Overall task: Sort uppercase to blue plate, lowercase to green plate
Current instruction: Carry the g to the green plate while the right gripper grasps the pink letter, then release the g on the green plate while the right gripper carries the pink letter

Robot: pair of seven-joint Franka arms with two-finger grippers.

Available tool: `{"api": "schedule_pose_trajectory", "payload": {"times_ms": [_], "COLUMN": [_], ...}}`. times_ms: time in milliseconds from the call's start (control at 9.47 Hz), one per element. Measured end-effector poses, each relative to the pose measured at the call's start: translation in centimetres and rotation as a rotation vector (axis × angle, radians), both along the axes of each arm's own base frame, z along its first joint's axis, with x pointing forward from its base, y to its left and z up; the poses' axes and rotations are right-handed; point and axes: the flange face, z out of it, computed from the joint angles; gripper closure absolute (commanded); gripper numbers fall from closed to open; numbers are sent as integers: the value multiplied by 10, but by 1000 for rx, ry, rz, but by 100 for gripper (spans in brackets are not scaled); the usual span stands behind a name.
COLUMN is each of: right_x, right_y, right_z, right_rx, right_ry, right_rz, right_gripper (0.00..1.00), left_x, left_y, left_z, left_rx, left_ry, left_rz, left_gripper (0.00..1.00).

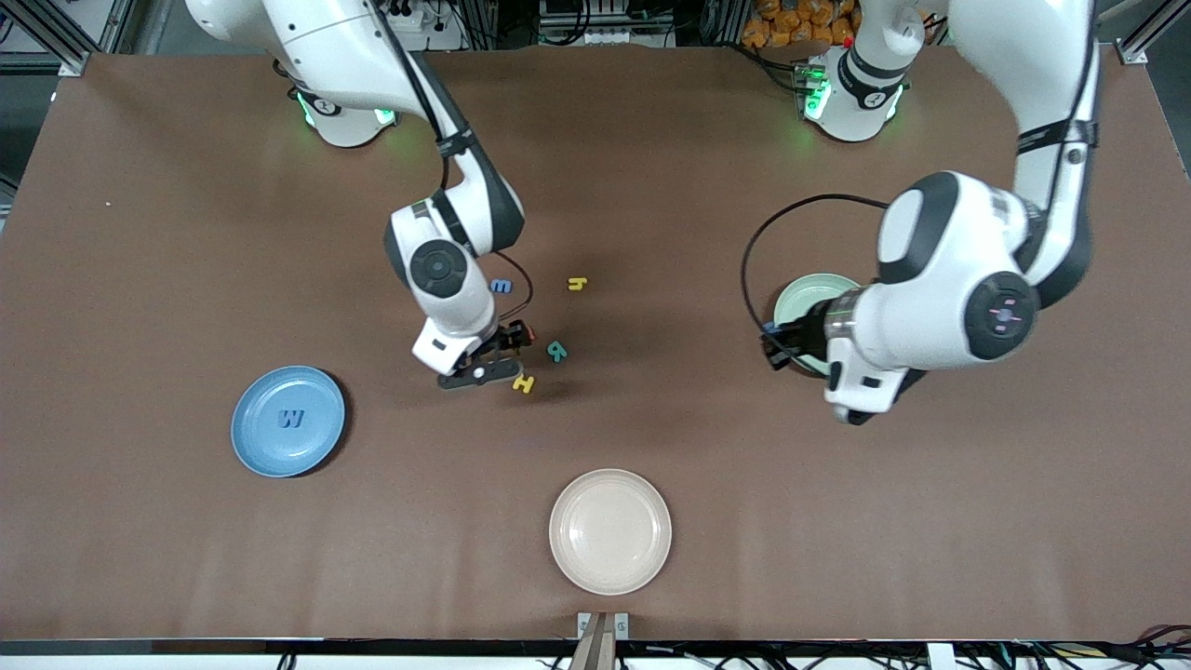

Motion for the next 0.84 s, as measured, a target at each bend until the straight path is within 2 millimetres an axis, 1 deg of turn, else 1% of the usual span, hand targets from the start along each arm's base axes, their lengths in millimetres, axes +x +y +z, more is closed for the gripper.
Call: {"api": "schedule_pose_trajectory", "payload": {"times_ms": [106, 211, 317, 422, 528, 739, 845], "right_x": [-9, -16, -21, -24, -26, -31, -34], "right_y": [12, 20, 24, 25, 23, 17, 19], "right_z": [-12, -24, -33, -38, -42, -50, -52], "right_rx": [5, 17, 22, 22, 17, 17, 27], "right_ry": [2, 13, 25, 33, 42, 65, 74], "right_rz": [17, 15, 13, 10, 6, -14, -26], "right_gripper": [0, 0, 0, 0, 0, 0, 0], "left_x": [2, 2, -2, -8, -17, -37, -49], "left_y": [28, 52, 70, 83, 89, 92, 93], "left_z": [-8, -25, -46, -67, -92, -149, -175], "left_rx": [10, 15, 22, 45, 72, 90, 99], "left_ry": [23, 52, 90, 126, 148, 132, 121], "left_rz": [-14, -17, -20, -24, -26, -12, -6], "left_gripper": [99, 99, 99, 98, 98, 98, 95]}}
